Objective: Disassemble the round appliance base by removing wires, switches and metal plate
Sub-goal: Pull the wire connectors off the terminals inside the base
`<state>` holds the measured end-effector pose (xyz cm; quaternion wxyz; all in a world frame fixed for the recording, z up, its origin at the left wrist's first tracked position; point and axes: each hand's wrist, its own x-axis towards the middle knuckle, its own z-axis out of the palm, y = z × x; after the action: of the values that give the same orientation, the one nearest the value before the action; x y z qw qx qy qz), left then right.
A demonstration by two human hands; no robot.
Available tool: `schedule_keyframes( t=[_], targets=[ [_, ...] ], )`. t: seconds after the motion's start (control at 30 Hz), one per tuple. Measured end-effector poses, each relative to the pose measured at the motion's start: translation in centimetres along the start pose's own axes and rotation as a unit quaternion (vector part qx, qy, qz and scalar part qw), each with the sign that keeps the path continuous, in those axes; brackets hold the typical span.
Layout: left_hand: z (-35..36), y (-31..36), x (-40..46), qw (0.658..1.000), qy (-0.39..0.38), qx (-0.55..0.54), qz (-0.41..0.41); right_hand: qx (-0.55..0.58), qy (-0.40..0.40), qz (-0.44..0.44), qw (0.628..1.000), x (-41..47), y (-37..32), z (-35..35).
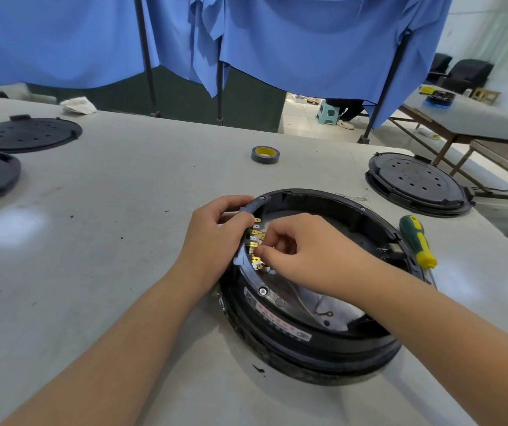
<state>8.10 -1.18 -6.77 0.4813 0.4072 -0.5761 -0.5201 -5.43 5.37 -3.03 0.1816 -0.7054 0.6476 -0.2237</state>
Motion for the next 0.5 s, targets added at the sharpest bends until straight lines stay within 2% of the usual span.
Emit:
schedule_keyframes(
  t=[0.13, 0.23, 0.37, 0.5],
  targets=[
    [0.0, 0.0, 0.1, 1.0, -0.001, 0.011, 0.007, -0.04, 0.007, -0.012, 0.999, -0.2, 0.1, 0.2],
    [0.0, -0.3, 0.2, 0.999, 0.019, 0.036, 0.021, -0.025, -0.001, -0.01, 1.0, -0.1, 0.2, 0.2],
    [-0.4, -0.4, 0.4, 0.985, 0.068, 0.145, 0.061, -0.026, -0.012, -0.011, 1.0, 0.0, 0.0, 0.1],
    [-1.0, 0.4, -0.1, 0.954, 0.099, 0.251, 0.131, -0.038, -0.013, -0.023, 0.999, -0.1, 0.0, 0.1]
  ],
)
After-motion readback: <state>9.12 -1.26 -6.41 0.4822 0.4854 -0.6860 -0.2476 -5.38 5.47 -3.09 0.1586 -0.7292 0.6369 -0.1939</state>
